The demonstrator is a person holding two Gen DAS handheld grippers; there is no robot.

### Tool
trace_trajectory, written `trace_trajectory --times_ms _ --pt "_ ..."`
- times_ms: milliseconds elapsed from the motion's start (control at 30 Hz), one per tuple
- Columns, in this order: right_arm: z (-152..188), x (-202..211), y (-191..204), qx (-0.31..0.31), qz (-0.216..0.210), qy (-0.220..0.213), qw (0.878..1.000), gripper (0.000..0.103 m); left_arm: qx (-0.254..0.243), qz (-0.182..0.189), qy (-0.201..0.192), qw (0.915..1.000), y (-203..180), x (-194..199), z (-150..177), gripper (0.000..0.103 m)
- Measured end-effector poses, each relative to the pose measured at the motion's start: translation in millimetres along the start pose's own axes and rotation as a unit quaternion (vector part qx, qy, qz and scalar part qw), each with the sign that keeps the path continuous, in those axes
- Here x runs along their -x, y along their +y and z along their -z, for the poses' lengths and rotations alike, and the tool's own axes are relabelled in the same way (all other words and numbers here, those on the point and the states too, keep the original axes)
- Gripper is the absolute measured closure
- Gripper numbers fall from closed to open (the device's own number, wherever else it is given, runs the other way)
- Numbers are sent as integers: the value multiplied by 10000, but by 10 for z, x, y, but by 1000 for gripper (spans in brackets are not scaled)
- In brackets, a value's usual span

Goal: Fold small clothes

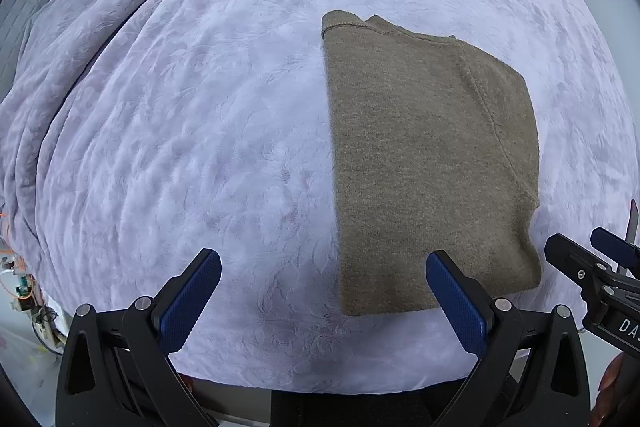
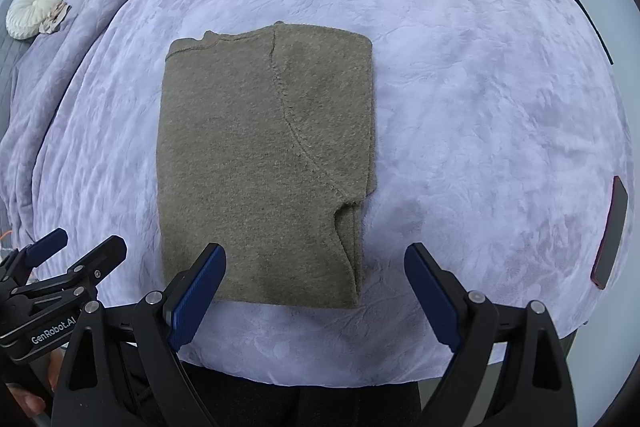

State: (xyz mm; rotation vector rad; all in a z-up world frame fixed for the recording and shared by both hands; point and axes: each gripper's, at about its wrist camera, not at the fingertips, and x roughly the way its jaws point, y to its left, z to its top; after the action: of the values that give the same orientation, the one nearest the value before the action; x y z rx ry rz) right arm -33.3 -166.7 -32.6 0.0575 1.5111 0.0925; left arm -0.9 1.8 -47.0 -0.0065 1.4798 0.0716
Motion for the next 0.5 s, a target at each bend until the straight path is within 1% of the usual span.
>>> trace_trajectory --times_ms 500 --pt "21 -2 31 16 -5 0 10000 11 -33 56 44 10000 7 -25 -7 0"
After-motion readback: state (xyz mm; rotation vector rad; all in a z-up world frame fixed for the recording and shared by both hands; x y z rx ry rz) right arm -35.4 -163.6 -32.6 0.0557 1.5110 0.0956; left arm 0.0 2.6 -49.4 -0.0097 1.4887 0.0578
